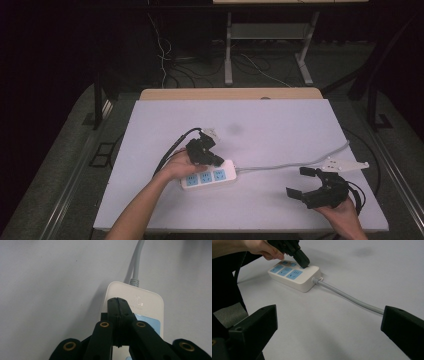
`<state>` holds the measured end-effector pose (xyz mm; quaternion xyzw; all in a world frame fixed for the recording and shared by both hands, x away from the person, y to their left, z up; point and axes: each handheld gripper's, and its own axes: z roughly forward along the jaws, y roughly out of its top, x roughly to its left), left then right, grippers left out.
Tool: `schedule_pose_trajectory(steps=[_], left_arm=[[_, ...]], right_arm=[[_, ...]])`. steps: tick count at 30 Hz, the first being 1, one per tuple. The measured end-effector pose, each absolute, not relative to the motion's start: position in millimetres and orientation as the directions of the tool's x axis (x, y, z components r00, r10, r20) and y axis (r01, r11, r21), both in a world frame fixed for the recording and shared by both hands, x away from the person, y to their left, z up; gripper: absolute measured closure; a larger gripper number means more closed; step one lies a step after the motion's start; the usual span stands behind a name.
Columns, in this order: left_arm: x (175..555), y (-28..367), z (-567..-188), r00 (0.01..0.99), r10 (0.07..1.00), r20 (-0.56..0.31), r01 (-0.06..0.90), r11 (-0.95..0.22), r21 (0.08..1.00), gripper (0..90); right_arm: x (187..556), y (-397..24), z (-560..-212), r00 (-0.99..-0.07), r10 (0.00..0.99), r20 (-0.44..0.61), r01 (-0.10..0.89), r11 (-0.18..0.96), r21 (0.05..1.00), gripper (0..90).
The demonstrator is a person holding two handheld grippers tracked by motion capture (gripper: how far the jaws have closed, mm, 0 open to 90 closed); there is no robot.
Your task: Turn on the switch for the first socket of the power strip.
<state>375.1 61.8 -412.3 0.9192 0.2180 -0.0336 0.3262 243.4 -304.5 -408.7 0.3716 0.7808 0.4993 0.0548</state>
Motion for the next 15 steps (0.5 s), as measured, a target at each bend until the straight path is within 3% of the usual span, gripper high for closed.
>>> schedule_pose_trajectory(steps=[15], left_arm=[[371,44,-382,0.932,0.339,-0.131,0.341,-0.691,0.638,89.6]], right_arm=[[244,-307,-409,-0.713,0.638,0.290,0.529,0.218,0.820,0.3]])
